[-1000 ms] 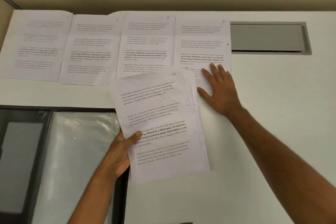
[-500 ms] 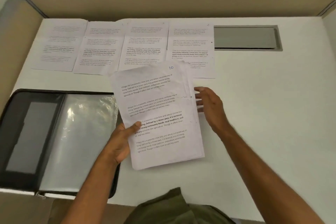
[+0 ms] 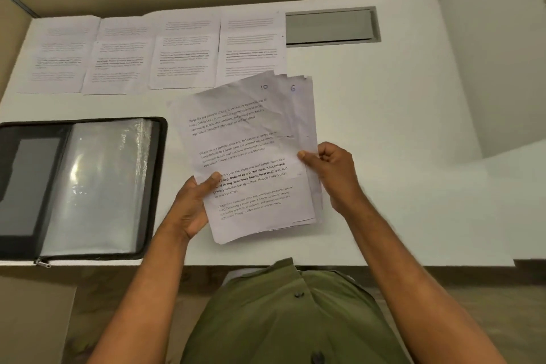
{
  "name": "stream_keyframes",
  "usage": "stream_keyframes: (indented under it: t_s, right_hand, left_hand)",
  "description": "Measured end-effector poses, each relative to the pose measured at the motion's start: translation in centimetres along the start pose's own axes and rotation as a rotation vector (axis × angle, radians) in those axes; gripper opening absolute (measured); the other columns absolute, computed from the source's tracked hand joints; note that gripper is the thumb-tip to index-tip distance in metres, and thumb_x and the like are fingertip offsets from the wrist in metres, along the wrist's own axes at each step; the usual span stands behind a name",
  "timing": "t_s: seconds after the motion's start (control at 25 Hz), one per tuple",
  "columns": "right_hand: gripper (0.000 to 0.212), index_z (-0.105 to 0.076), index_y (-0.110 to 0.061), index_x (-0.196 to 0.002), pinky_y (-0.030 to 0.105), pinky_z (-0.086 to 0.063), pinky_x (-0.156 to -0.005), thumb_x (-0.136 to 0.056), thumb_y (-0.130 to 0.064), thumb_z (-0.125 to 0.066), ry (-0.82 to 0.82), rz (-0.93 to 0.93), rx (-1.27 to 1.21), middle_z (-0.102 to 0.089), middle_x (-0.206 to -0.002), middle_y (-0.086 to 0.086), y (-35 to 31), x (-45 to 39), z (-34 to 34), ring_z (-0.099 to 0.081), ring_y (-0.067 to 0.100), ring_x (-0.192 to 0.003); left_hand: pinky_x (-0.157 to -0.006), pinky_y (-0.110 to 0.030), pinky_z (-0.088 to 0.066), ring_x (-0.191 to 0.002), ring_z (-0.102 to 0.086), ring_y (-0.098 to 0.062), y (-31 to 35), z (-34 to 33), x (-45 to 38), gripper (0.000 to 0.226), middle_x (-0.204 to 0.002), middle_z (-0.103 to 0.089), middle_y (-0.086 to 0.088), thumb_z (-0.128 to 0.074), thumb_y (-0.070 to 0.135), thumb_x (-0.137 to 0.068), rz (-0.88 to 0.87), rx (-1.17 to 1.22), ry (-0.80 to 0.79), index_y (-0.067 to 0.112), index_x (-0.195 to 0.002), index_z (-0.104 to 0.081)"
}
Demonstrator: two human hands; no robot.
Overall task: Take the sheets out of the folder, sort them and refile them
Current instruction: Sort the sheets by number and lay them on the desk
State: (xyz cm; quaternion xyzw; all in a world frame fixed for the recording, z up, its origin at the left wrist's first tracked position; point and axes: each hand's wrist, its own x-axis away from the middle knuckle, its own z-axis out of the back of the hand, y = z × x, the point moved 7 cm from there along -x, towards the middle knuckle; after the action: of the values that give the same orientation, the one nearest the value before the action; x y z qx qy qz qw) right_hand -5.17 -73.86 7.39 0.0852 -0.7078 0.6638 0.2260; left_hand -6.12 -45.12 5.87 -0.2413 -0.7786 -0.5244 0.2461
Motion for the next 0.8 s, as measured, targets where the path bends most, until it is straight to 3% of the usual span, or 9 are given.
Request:
stream_keyframes:
  t_s: [0.12,0.24,0.36,0.6,0.72,0.8]
  right_hand:
    - [0.039,-0.055,-0.020,-0.066,0.034,-0.044,-0.067,-0.077,-0.028,-0.092,0.042,0.008,-0.011,-0.056,-0.073,0.006,0.2,1.2,3.2,-0.050,0.018,-0.071]
    - [0.042,-0.052,-0.013,-0.073,0.032,-0.044,-0.064,-0.078,-0.027,-0.091,0.047,0.022,0.019,-0.053,-0.075,0.007,0.3,2.5,4.9,-0.050,0.017,-0.070]
    - [0.040,-0.055,-0.010,-0.081,0.031,-0.048,-0.064,-0.081,-0.031,-0.089,0.061,0.021,0.019,-0.057,-0.078,0.008,0.2,3.8,6.7,-0.054,0.016,-0.069]
    - [0.035,-0.059,-0.013,-0.082,0.040,-0.057,-0.073,-0.087,-0.037,-0.084,0.067,0.053,0.063,-0.068,-0.086,0.013,-0.5,4.9,9.0,-0.064,0.021,-0.076]
    - [0.029,-0.061,-0.012,-0.083,0.031,-0.055,-0.069,-0.091,-0.032,-0.080,0.072,0.099,0.097,-0.068,-0.083,0.002,-1.0,5.1,9.7,-0.063,0.013,-0.072]
    - [0.020,-0.064,-0.013,-0.094,0.029,-0.058,-0.073,-0.096,-0.030,-0.075,0.057,0.158,0.143,-0.072,-0.090,-0.002,-1.2,5.4,9.7,-0.067,0.011,-0.077]
  left_hand:
    - [-0.100,-0.053,-0.054,-0.125,-0.064,-0.034,-1.9,-2.1,1.5,0.043,-0.136,-0.066,-0.016,-0.051,0.006,-0.104,-0.023,-0.001,-0.001,0.010,-0.147,-0.053]
    - [-0.099,-0.054,-0.054,-0.124,-0.065,-0.035,-3.5,-3.2,2.7,0.042,-0.136,-0.066,-0.016,-0.051,0.006,-0.104,-0.037,-0.003,0.009,0.010,-0.145,-0.054]
    - [-0.099,-0.055,-0.054,-0.123,-0.065,-0.036,-5.1,-4.2,3.9,0.039,-0.135,-0.067,-0.017,-0.050,0.006,-0.104,-0.028,0.009,0.010,0.010,-0.143,-0.055]
    - [-0.098,-0.054,-0.055,-0.122,-0.066,-0.035,-6.2,-6.3,5.2,0.036,-0.134,-0.067,-0.017,-0.048,0.006,-0.105,-0.040,0.005,-0.024,0.011,-0.139,-0.059]
    - [-0.101,-0.057,-0.052,-0.125,-0.064,-0.037,-6.4,-6.3,5.5,0.037,-0.137,-0.065,-0.018,-0.048,0.006,-0.105,-0.046,0.004,-0.016,0.010,-0.141,-0.057]
    - [-0.102,-0.058,-0.051,-0.126,-0.062,-0.038,-6.6,-6.3,5.6,0.039,-0.139,-0.064,-0.018,-0.046,0.005,-0.106,-0.055,0.013,-0.014,0.009,-0.144,-0.055]
